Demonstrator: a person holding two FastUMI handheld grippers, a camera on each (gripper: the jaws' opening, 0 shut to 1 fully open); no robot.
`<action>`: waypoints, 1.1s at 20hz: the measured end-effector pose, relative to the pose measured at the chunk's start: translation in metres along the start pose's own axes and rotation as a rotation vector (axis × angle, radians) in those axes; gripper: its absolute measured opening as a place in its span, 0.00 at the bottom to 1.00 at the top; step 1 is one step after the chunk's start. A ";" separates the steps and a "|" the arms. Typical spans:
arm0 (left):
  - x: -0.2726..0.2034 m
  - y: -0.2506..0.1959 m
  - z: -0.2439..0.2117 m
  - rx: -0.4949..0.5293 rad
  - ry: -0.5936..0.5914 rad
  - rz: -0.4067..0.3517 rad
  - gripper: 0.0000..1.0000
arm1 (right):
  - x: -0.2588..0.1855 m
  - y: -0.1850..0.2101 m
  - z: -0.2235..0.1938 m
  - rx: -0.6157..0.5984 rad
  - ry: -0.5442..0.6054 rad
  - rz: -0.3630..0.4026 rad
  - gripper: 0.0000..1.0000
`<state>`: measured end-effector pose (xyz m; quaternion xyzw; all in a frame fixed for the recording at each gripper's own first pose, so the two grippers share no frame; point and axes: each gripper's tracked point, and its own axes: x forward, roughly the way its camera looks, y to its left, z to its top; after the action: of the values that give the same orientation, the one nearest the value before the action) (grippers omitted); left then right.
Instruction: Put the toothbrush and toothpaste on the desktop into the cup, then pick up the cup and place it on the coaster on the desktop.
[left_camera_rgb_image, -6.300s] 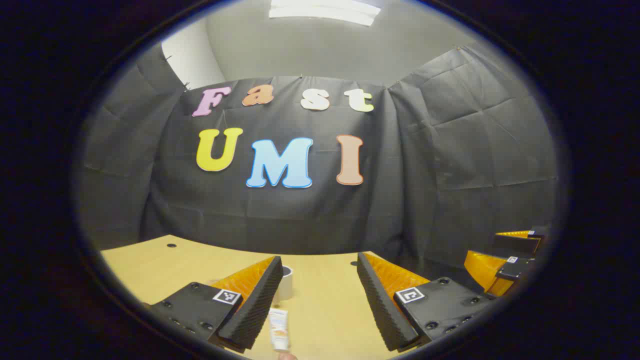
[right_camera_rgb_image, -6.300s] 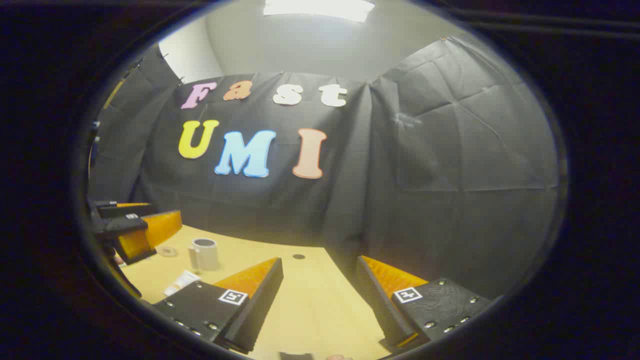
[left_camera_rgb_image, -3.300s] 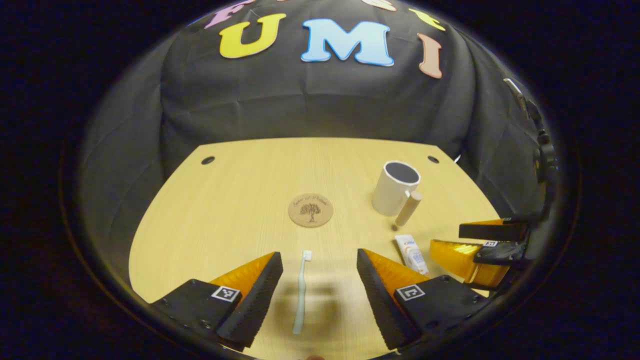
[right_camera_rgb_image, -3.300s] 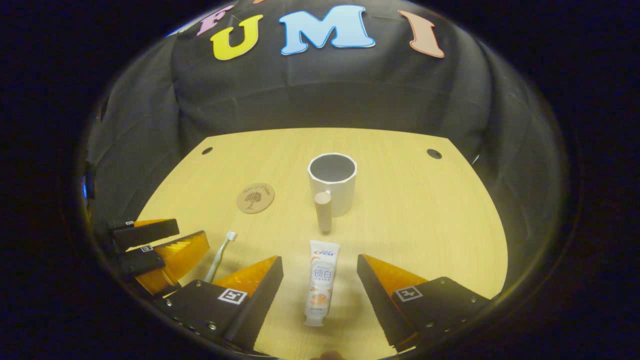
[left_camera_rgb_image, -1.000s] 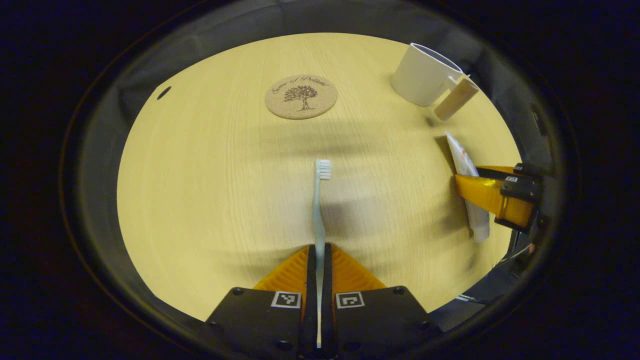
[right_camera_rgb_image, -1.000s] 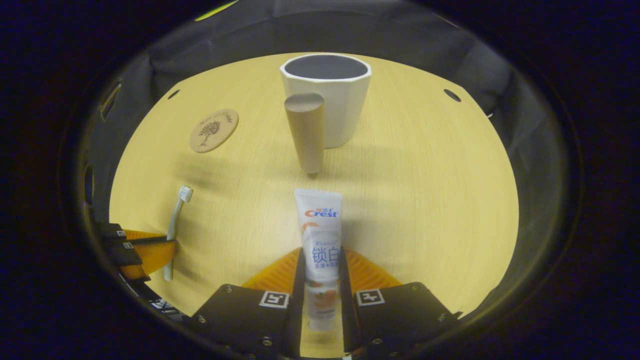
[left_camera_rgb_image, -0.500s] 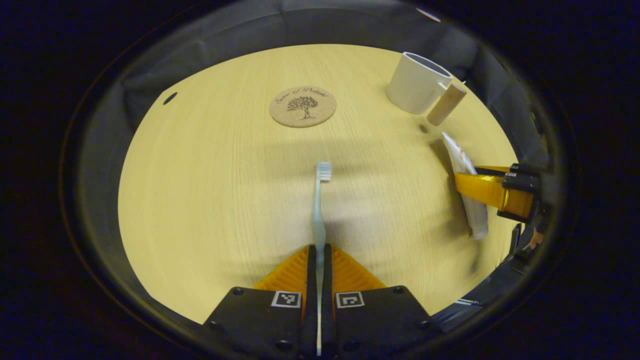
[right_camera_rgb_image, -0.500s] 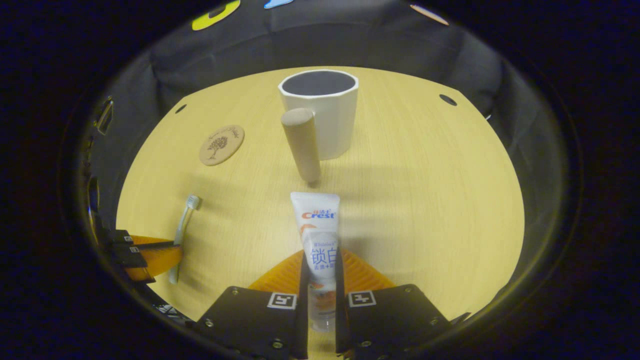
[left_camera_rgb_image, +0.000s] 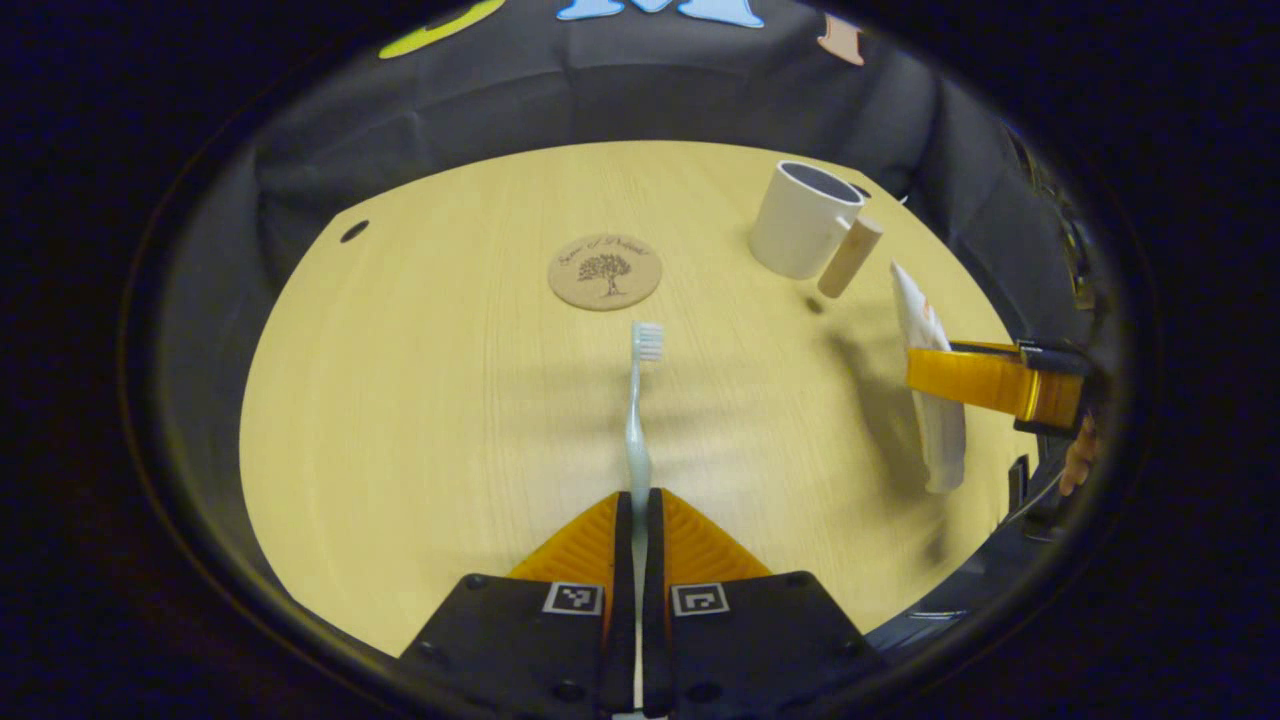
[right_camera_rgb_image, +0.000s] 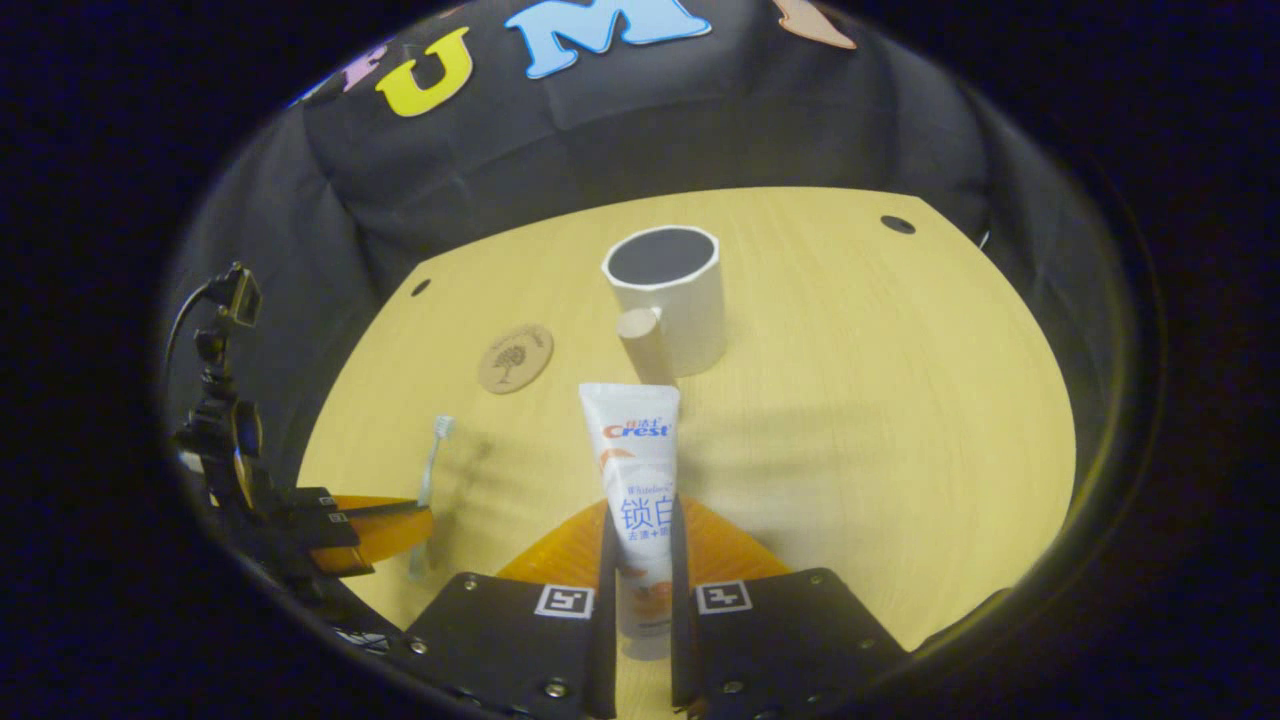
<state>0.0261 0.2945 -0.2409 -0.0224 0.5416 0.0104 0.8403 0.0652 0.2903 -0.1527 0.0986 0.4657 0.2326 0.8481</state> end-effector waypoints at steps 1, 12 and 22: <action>-0.003 -0.001 0.004 -0.003 -0.029 -0.012 0.11 | -0.005 0.006 0.002 -0.005 -0.026 0.019 0.23; -0.030 -0.012 0.090 -0.043 -0.396 -0.092 0.11 | -0.054 0.050 0.091 -0.034 -0.422 0.106 0.26; -0.036 -0.036 0.169 -0.025 -0.584 -0.168 0.11 | -0.045 0.036 0.195 0.036 -0.707 0.025 0.22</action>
<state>0.1663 0.2674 -0.1372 -0.0737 0.2734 -0.0464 0.9580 0.1970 0.3096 0.0010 0.1935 0.1459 0.1862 0.9522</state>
